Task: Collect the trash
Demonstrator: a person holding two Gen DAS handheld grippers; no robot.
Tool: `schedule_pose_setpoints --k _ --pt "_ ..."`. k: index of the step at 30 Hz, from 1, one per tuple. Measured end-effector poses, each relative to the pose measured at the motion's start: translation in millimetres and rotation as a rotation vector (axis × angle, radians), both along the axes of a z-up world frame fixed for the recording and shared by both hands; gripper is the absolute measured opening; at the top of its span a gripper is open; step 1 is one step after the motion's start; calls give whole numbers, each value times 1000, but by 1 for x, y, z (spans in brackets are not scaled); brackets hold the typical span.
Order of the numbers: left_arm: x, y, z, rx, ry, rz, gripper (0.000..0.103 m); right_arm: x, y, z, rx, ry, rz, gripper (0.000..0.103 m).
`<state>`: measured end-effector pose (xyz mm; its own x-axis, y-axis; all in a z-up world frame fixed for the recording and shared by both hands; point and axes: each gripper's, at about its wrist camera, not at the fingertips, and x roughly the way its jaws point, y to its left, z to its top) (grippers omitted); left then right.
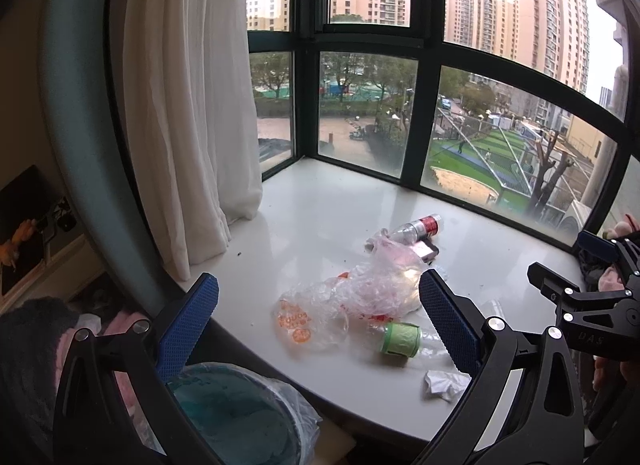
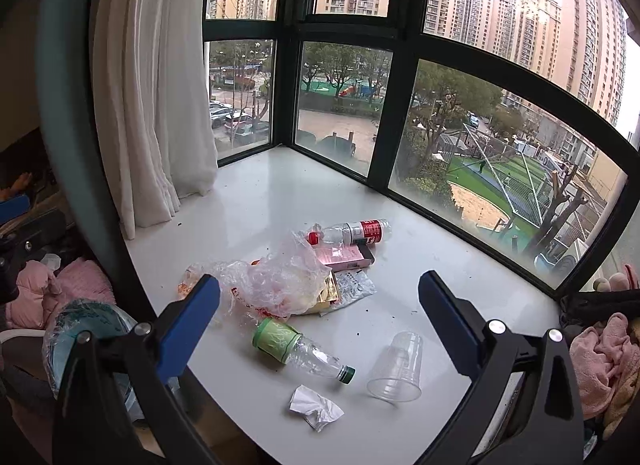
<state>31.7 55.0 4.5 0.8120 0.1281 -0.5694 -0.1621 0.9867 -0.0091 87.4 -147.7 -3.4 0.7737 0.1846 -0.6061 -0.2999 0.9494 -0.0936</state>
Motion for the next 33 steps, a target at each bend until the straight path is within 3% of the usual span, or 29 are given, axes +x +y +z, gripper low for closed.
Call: schedule_pose_setpoints --k 22,28,33 --pt "26 -16 -34 11 50 -121 97 30 -13 -16 -16 30 38 97" --pt "48 -23 -52 -22 57 -184 97 56 -20 -26 44 75 85 97" --pt "73 -36 -71 -2 73 -229 97 91 -26 -45 75 132 141 97"
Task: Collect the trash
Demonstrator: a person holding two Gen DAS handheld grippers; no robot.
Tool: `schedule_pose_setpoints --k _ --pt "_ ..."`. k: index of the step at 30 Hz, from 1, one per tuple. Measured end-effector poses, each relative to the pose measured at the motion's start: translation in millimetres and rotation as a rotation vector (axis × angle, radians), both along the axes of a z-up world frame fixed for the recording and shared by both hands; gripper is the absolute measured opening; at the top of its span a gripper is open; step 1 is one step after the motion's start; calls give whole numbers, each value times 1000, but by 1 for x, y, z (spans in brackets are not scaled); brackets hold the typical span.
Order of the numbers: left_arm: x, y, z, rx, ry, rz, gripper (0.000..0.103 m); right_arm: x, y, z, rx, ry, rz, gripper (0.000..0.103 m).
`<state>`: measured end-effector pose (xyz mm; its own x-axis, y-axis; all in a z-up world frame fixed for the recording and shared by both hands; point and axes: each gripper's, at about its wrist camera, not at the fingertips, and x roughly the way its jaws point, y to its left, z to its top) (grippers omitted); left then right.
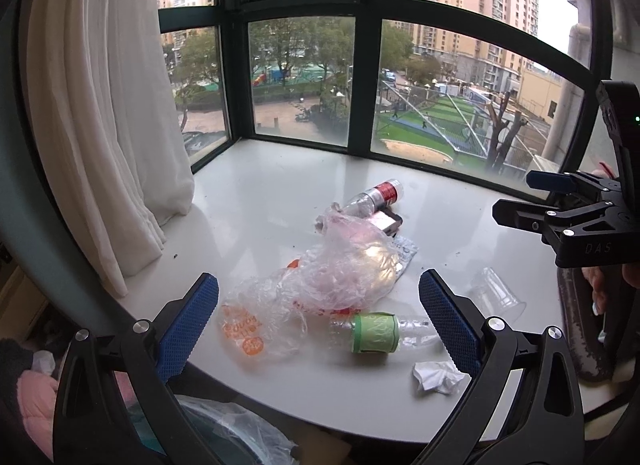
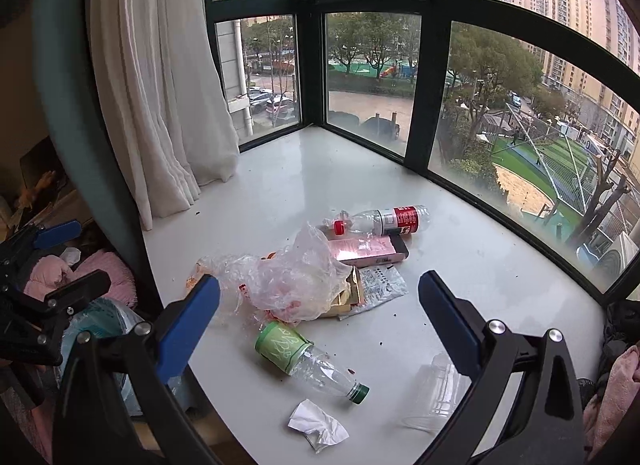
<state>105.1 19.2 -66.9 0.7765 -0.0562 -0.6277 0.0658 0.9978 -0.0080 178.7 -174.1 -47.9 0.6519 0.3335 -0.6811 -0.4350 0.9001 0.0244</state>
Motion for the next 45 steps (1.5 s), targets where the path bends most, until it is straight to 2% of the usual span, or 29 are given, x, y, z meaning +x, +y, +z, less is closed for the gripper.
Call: schedule_pose_setpoints --k 9,17,23,29,31,32,33,34,35,36,39,42,45 --pt "63 -10 -48 -43 83 -56 97 62 -1 -42 -4 72 100 97" --pt "119 -29 -99 4 166 -147 97 111 8 -94 7 160 214 97" --pt "143 -45 -139 35 209 -191 96 150 18 -137 -28 229 313 96" --pt "159 -49 -167 60 257 -205 86 168 33 -165 -16 285 440 96" --pt "164 -51 -175 65 273 -211 77 172 39 -174 -8 324 476 86" --pt "167 -52 -180 69 280 -216 75 174 42 -179 -1 358 496 74" --pt "168 -52 -183 72 286 -219 70 176 45 -183 -1 380 504 66" --pt "170 -53 -185 67 296 -225 65 178 47 -188 -5 398 511 63" --pt "171 -52 -188 64 306 -226 62 179 49 -191 -4 418 524 56" --pt "171 -52 -191 65 314 -224 54 180 51 -194 1 437 537 44" --pt "173 -48 -195 57 335 -217 31 179 54 -197 5 471 549 19" --pt "175 -45 -197 39 347 -206 7 175 52 -191 20 463 553 12" --pt "175 -47 -193 42 334 -211 1 174 48 -182 50 444 538 9"
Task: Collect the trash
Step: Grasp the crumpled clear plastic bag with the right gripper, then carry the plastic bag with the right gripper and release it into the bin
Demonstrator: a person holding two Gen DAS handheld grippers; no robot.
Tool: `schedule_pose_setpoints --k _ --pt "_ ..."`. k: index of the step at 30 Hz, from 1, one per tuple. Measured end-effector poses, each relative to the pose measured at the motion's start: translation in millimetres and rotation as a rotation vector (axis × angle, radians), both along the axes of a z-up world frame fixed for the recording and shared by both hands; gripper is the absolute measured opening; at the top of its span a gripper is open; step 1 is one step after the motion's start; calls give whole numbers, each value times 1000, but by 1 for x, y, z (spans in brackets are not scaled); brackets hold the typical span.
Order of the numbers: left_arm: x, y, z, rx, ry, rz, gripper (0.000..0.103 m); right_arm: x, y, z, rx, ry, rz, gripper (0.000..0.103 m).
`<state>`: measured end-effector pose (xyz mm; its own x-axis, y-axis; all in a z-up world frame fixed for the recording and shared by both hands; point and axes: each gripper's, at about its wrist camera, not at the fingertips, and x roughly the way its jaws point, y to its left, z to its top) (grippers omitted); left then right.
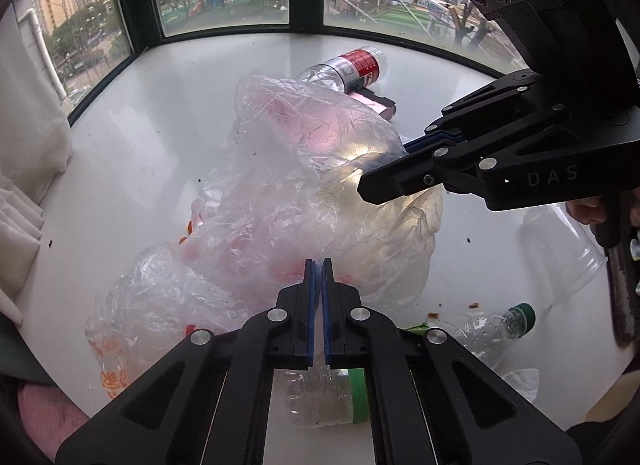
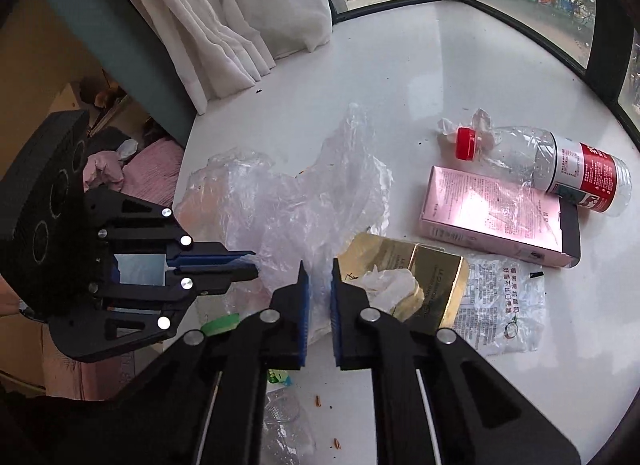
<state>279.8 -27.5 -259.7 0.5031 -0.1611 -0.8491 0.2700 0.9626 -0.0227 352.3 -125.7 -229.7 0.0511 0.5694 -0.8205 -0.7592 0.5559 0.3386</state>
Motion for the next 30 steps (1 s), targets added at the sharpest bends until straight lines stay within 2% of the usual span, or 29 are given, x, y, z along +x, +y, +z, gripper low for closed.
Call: schedule_pose_setpoints --k 4,15,23,30 --pt "-2 -3 15 -1 -30 1 1 -4 -6 18 36 -24 -29 8" --pt "-18 -11 72 -20 -126 -21 1 -27 -18 77 45 -128 -86 8" --pt "-49 -11 118 -69 -210 -50 1 -64 -21 128 42 -209 -143 8" --pt "-92 16 150 -82 -252 -7 1 -101 2 160 83 -234 -112 8"
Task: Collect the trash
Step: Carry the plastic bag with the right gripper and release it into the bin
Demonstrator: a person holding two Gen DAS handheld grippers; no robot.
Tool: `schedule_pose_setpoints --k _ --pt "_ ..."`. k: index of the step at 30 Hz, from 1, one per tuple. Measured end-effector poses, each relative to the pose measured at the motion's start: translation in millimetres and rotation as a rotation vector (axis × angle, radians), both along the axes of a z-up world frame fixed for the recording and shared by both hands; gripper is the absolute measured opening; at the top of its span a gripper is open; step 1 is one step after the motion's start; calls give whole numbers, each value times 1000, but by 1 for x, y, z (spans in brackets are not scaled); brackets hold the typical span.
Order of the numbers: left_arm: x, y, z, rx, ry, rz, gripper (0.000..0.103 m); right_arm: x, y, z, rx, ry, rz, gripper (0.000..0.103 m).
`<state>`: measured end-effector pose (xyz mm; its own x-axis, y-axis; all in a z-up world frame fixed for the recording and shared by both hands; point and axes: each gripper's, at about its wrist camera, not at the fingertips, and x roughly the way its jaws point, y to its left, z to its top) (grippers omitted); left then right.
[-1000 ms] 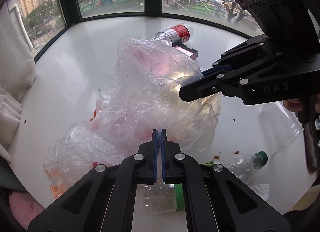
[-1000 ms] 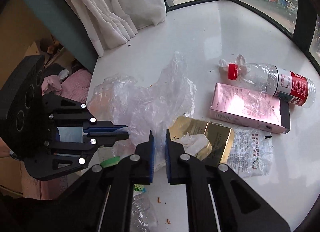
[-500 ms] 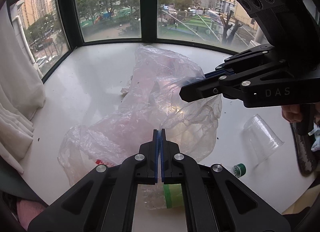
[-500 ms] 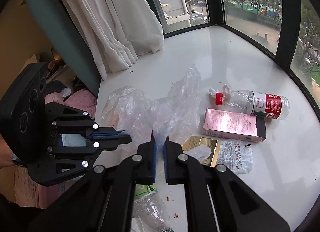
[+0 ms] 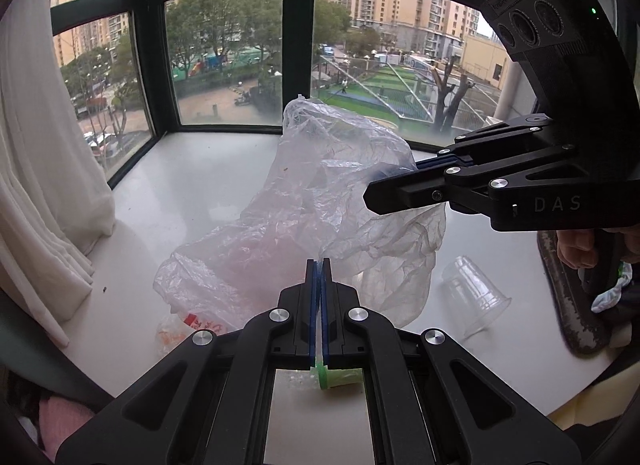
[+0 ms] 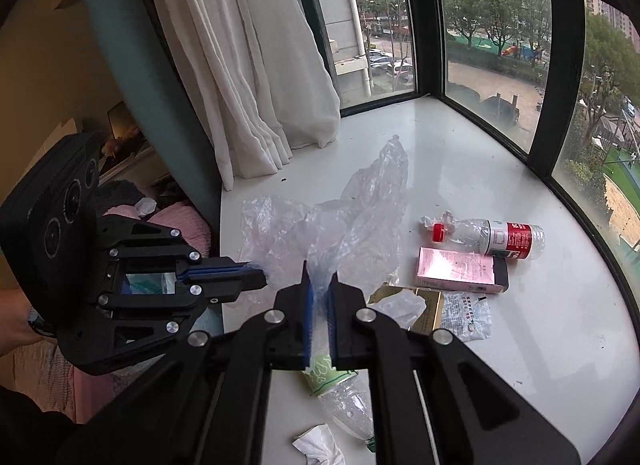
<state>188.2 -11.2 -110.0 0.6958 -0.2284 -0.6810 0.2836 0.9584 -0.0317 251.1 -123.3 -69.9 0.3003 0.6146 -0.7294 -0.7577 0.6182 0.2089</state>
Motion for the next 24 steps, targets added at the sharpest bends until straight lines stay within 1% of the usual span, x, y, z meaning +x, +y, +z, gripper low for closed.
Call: schedule_pose_setpoints --k 5,6,12,19,24 --pt "-37 33 9 22 -12 64 1 -30 38 11 34 -4 73 8" --pt "-50 38 11 29 -13 83 1 -36 46 11 39 -2 93 8" --pt "-102 95 16 18 -1 235 1 -70 108 9 46 4 243 8" --pt "-163 143 14 32 27 381 1 -116 172 -4 44 37 394 8" --pt "-206 169 3 23 73 471 1 -153 209 -27 9 78 498 8"
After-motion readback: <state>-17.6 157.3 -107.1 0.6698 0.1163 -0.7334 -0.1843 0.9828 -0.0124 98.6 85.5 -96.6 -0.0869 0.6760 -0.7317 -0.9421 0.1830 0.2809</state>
